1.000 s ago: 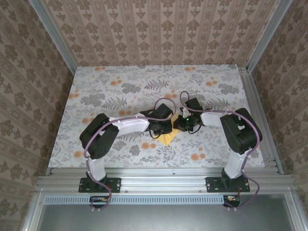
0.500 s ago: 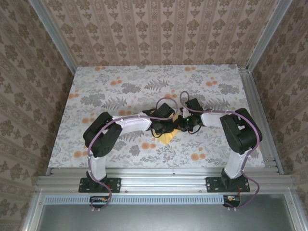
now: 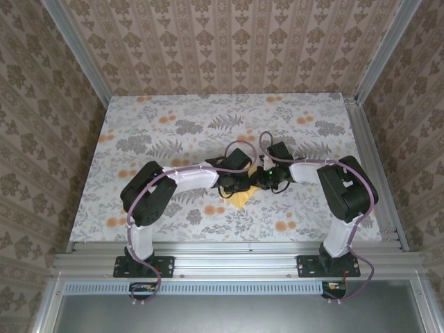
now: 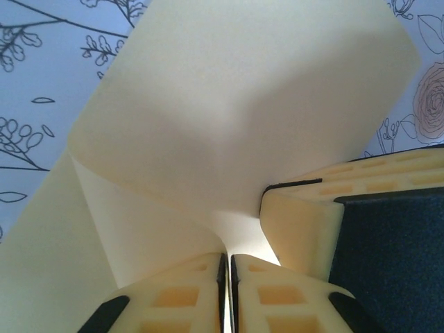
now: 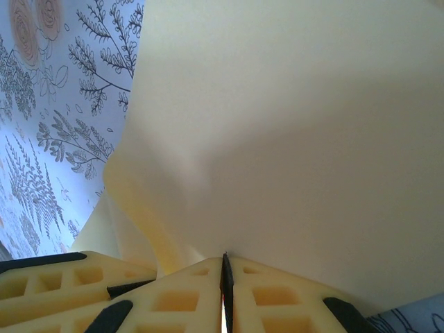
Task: Fold a paper plane with a square sheet of paper (pick it up from the middle)
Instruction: Fold the triangle a second time at the center of the table.
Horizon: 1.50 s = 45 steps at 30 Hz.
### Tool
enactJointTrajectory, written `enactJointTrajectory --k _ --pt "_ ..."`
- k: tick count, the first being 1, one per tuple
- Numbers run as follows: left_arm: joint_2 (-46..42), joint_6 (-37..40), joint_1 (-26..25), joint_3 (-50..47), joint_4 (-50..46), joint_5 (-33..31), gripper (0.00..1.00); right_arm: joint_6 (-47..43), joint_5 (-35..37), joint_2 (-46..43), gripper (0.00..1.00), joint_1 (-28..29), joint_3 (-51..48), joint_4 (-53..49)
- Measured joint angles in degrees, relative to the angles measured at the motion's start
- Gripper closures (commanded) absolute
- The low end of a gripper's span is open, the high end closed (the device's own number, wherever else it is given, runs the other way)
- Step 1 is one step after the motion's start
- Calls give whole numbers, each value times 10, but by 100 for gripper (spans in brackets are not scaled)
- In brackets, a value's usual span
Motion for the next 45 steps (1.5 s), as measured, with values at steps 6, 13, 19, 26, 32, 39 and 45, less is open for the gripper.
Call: enactJointTrajectory --k 6,13,19,26,32,39,45 --pt "0 0 2 -1 -1 0 72 0 -2 0 86 -4 -1 1" --pt "-1 -2 4 -13 19 0 61 1 -5 -1 86 -10 -4 4" --pt "-10 -2 4 -40 67 2 57 10 -17 -2 86 -18 -9 11" --pt "-20 -2 4 -77 139 6 54 24 -25 -11 86 -28 -21 15" --pt "-24 -2 4 -103 196 14 53 46 -48 -18 84 -43 -36 30" --pt "-32 -6 7 -137 263 24 53 76 -73 -26 73 -56 -57 57" --pt "-46 -15 11 -163 305 30 54 111 -87 -43 68 -61 -78 82"
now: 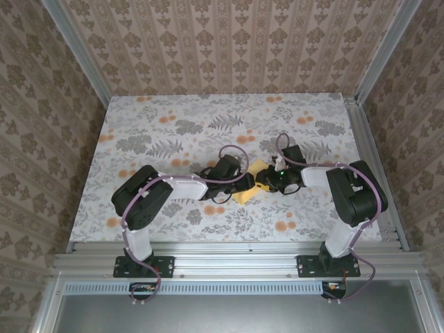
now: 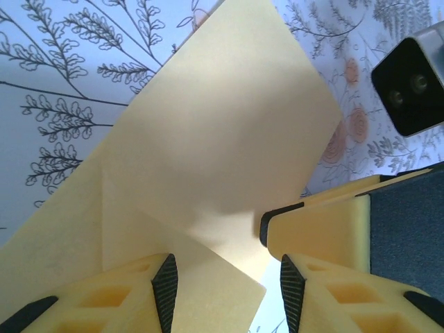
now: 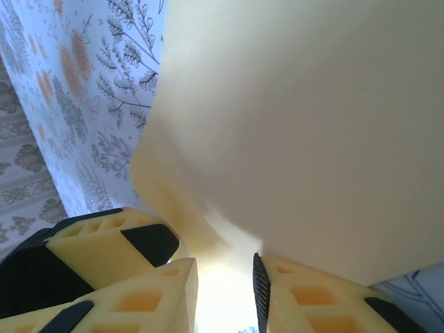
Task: Fold a paper plane with a square sheet of paper (pick it up from the middle)
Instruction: Fold the triangle a second time at the center of the table.
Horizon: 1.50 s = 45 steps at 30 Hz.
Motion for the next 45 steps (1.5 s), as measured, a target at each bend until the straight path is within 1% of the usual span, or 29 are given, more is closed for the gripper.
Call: enactJointTrajectory --k 7,9,14,16,20,22,27,34,37,40,45 --pt "-3 -17 0 -21 46 3 66 51 -30 -34 67 -3 -22 24" --pt "-3 -20 1 -24 57 3 67 62 -34 -42 67 -4 -23 30" --pt "-3 -26 5 -35 79 4 76 86 -50 -43 68 -4 -28 50" --pt "-3 -29 4 -39 82 4 81 92 -56 -43 68 -4 -34 56" --pt "-3 -32 4 -42 87 7 86 103 -61 -43 68 -4 -42 64" --pt "-3 -33 4 -42 91 8 88 106 -63 -43 69 -4 -42 68" --pt "-3 -33 4 -42 95 9 89 114 -65 -38 73 -4 -42 83" --pt "-2 -33 5 -42 99 15 89 116 -66 -28 87 -3 -42 94" --pt "-2 -33 5 -42 102 16 86 109 -65 -28 93 -3 -42 89" --pt "-2 -33 7 -42 104 18 82 90 -63 -28 96 -3 -42 73" --pt "-3 -27 8 -42 96 17 81 49 -49 -19 98 -3 -27 29"
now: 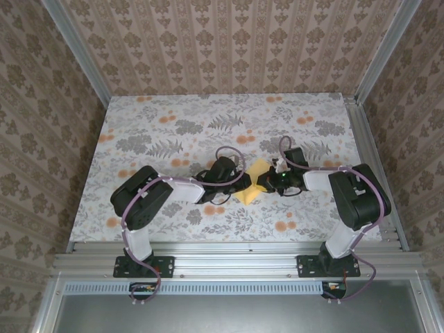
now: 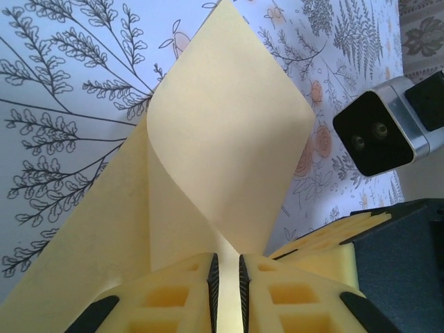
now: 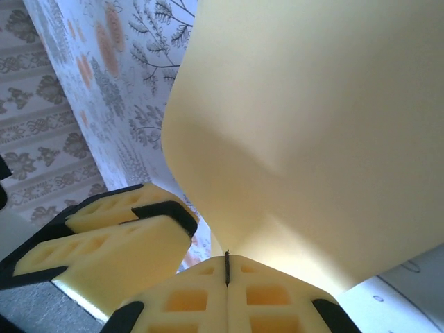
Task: Fold a paper plane with a square sheet of paper (pick it up from the middle)
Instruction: Fold the triangle a second time at the center of the table.
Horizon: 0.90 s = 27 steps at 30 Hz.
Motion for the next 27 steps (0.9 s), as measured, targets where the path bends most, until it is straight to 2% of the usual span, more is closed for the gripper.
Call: enactJointTrajectory --k 12,27 --pt "-12 93 -1 38 -194 -37 81 -62 23 16 98 0 21 -57" --pt "-12 154 -6 75 -285 -50 81 -142 56 16 99 0 77 -140"
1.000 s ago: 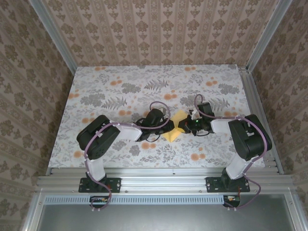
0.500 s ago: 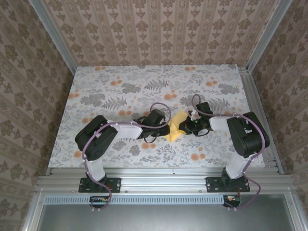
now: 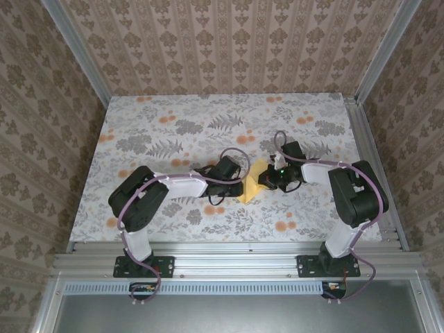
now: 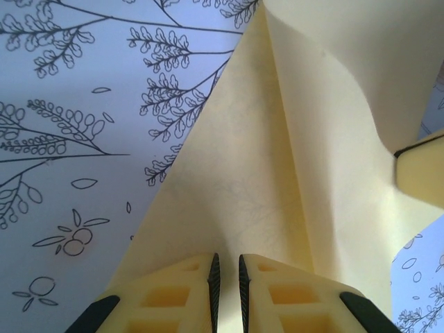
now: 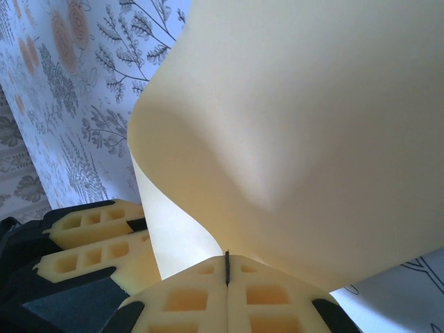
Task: Fold a paper plane with a square sheet of paper (pick it up from the middle)
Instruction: Fold the triangle a second time at the center of the table.
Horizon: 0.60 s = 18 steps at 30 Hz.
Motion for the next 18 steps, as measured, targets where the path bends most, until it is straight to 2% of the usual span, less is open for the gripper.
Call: enactJointTrajectory --k 18 --pt "9 17 -3 13 -11 -1 81 -58 27 34 99 11 28 -47"
